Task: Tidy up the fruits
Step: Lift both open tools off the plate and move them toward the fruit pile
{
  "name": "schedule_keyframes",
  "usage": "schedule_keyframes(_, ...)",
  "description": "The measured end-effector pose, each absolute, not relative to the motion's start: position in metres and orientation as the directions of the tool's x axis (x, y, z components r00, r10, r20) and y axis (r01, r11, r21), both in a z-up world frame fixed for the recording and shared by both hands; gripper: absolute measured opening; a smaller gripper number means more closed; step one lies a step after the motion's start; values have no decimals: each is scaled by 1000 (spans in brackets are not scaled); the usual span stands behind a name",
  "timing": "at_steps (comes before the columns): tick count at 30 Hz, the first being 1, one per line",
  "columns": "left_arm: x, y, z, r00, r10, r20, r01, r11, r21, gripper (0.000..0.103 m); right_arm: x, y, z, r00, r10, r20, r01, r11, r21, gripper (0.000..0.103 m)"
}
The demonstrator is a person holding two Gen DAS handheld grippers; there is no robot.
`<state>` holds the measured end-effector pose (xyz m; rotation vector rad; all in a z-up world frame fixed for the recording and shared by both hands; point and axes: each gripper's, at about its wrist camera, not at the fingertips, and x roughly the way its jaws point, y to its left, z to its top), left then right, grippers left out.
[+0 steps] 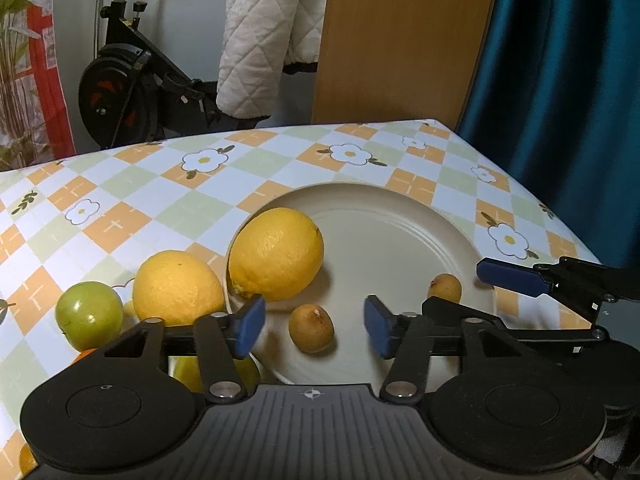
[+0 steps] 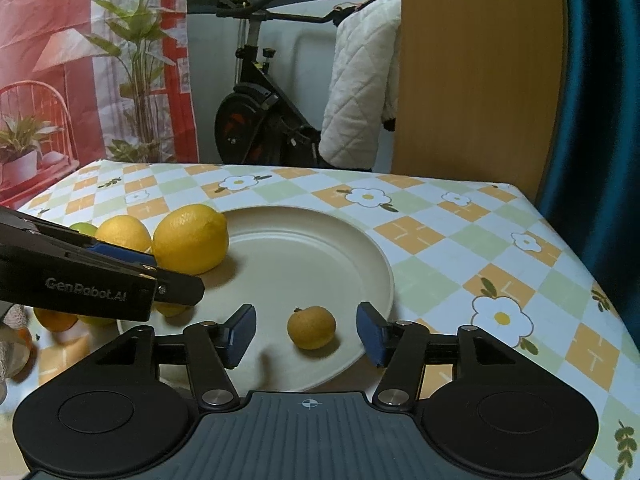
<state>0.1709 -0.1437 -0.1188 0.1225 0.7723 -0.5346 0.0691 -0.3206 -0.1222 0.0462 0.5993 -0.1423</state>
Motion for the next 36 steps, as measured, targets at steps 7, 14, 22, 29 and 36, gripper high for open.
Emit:
schedule_keyframes(7,163,-133,-108,609,-413,-677,488,868,-91,72,59,-323,-114,812,-126,-570,182,982,42,63)
schedule_keyframes(14,154,-120,-94,639,-405,-654,468,879,-88,72,48,-321,-106,806,-143,-574,213,975,57,64)
schedule_keyframes(22,141,-92,-75,681,-384,-624,427,900,-88,72,42,-304,-90,815,-123,-566,195,978,69,64)
schedule_keyframes(29,128,-60,-64,723,-344,-600,380,922,-70,72,44,-275,-70,833,-78,-548,137,988,68,64)
schedule_keyframes(36,114,-23,-57,754,-307,-580,319,944,-85,72,53,-241,-55,842,-39,-537,79,996,52,64)
